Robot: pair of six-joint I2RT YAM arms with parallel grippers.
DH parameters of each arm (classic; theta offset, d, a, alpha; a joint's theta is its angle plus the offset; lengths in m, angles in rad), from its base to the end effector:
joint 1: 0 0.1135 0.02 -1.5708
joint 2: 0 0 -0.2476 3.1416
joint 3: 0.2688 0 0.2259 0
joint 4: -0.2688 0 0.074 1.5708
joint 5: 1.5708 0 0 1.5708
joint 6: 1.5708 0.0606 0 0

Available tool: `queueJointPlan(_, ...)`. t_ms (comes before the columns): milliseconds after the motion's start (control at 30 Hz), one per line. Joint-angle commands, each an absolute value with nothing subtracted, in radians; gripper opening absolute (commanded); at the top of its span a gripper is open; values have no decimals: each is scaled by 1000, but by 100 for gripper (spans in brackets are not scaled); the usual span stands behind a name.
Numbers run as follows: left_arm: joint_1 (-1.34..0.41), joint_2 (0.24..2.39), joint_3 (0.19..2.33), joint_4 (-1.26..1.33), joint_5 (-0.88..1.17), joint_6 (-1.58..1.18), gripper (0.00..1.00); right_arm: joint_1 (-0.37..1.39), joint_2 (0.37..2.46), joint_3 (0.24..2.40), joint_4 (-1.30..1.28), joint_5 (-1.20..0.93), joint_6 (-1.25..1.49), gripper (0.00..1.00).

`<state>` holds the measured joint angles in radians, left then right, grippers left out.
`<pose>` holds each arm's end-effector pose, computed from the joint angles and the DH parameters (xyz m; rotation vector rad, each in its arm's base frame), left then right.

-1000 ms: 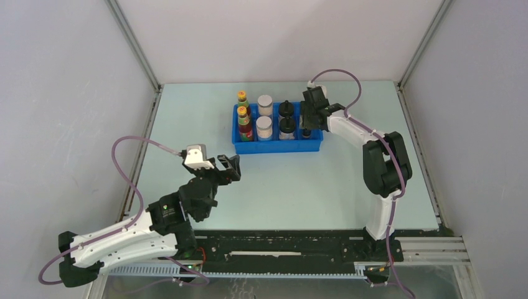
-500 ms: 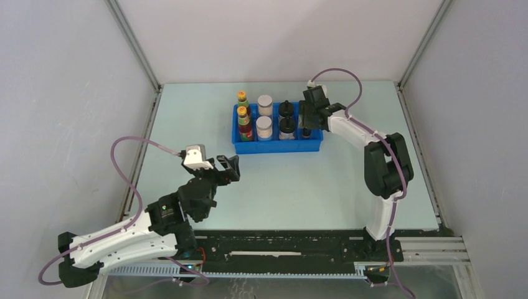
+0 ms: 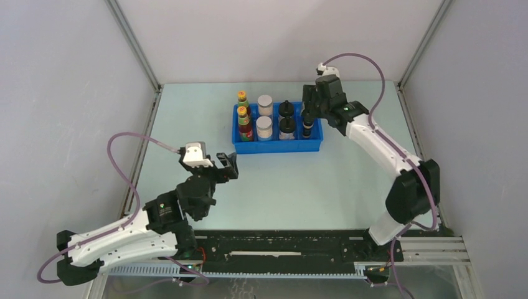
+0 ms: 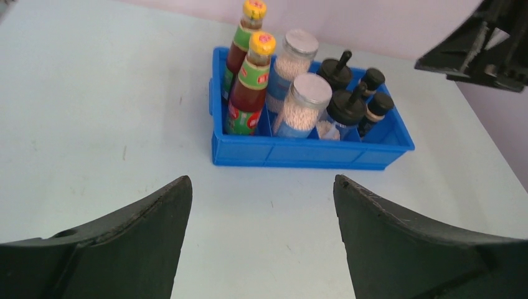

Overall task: Organize the condiment bottles
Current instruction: Reset both arms

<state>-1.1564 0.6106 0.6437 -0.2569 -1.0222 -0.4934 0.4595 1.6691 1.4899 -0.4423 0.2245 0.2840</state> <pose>0.1020 -0.1035 0.2992 -0.1513 1.6901 -0.3183 0.3443 0.1553 0.3026 -0.0651 2.1789 0.1776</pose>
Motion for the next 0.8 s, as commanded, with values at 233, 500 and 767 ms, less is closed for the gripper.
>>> queueJointPlan(233,-1088,670,870,39,-1037,-3,89,426,1333,1339,-384,239,244,81)
queueJointPlan(500,-779,701,906,81,-802,62,89,362,1208,1219,-339,314,207,84)
queueJointPlan(767,-394,876,932,157,-498,11,96,235,1157,1177,-252,359,141,90)
